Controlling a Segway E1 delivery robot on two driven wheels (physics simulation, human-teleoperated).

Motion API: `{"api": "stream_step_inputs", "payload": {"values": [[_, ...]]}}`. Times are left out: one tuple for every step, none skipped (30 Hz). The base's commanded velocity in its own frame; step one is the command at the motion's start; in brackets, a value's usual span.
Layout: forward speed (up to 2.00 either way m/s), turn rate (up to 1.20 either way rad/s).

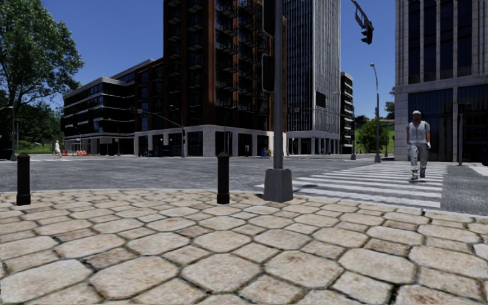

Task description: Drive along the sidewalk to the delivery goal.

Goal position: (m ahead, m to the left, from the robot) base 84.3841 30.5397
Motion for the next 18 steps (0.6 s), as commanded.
{"api": "stream_step_inputs", "payload": {"values": [[0.68,0.0],[0.69,0.44],[0.69,0.44],[0.78,0.68],[0.8,0.87],[0.81,0.95],[0.81,0.95],[0.81,0.93],[0.81,0.87],[0.81,0.7],[0.81,0.7],[0.81,0.58],[0.82,0.55],[0.84,0.64],[0.84,0.64],[0.96,0.79],[1.15,0.85],[1.24,0.86]]}}
